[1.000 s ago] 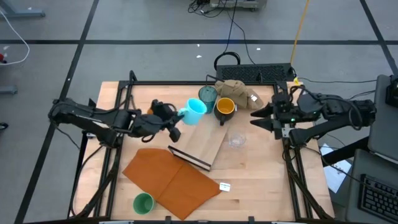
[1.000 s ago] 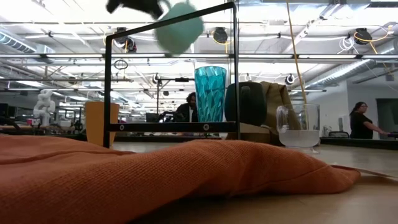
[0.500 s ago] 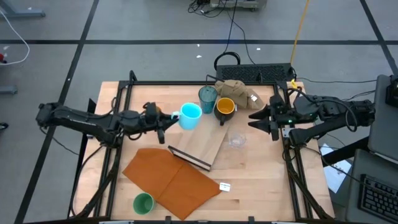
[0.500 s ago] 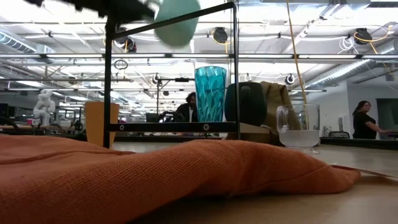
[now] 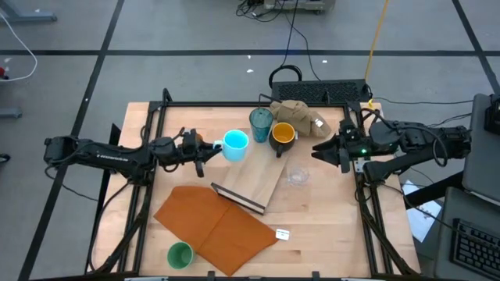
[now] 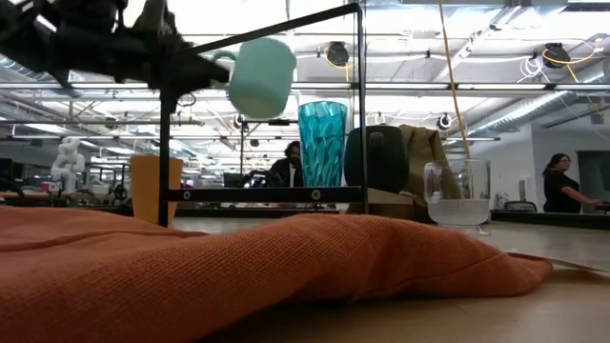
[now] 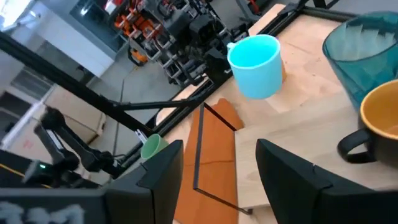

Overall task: Stack small to large cups/mugs on shelf
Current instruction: Put the light blue mug on the shelf, then put the light green cup on the shelf

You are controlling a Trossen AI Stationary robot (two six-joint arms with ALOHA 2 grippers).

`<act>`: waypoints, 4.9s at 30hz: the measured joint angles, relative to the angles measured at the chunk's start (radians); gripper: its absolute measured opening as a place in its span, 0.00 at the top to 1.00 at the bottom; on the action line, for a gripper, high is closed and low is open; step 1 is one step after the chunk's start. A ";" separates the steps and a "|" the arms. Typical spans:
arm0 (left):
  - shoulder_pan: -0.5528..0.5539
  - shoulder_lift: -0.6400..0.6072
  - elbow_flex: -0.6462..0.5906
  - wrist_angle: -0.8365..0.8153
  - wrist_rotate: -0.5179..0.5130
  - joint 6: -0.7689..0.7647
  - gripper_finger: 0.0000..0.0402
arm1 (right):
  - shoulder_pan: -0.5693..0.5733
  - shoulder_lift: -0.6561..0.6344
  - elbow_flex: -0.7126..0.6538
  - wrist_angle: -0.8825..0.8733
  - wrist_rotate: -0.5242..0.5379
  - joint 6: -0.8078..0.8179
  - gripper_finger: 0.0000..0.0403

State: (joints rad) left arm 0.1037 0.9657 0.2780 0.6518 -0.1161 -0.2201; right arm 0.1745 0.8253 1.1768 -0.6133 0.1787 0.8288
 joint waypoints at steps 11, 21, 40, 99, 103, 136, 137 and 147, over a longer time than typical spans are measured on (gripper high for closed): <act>0.131 0.136 -0.062 0.126 0.216 0.110 0.88 | 0.000 0.003 -0.161 0.150 0.000 0.175 0.52; 0.209 0.440 -0.064 0.480 0.335 0.104 0.88 | 0.000 0.000 -0.226 0.314 -0.001 0.206 0.52; 0.220 0.756 0.011 0.687 0.368 0.075 0.88 | -0.005 -0.008 -0.226 0.287 -0.001 0.204 0.52; 0.215 0.780 0.063 0.516 0.325 -0.050 0.49 | -0.006 -0.019 -0.226 0.295 0.002 0.231 0.52; 0.215 0.780 0.063 0.516 0.325 -0.063 0.46 | -0.006 -0.019 -0.226 0.295 0.002 0.230 0.52; 0.217 0.392 0.058 -0.048 0.358 -0.042 0.41 | -0.005 -0.020 -0.225 0.287 -0.001 0.195 0.52; 0.216 0.356 0.058 -0.097 0.360 -0.063 0.41 | -0.005 -0.021 -0.225 0.287 -0.001 0.185 0.52; 0.157 -0.043 0.058 -0.253 0.466 -0.470 0.41 | -0.005 -0.022 -0.225 0.295 0.003 0.000 0.52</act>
State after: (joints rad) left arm 0.2609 0.9226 0.3359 0.3992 0.3495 -0.6900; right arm 0.1692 0.8032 0.9516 -0.3187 0.1822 0.8283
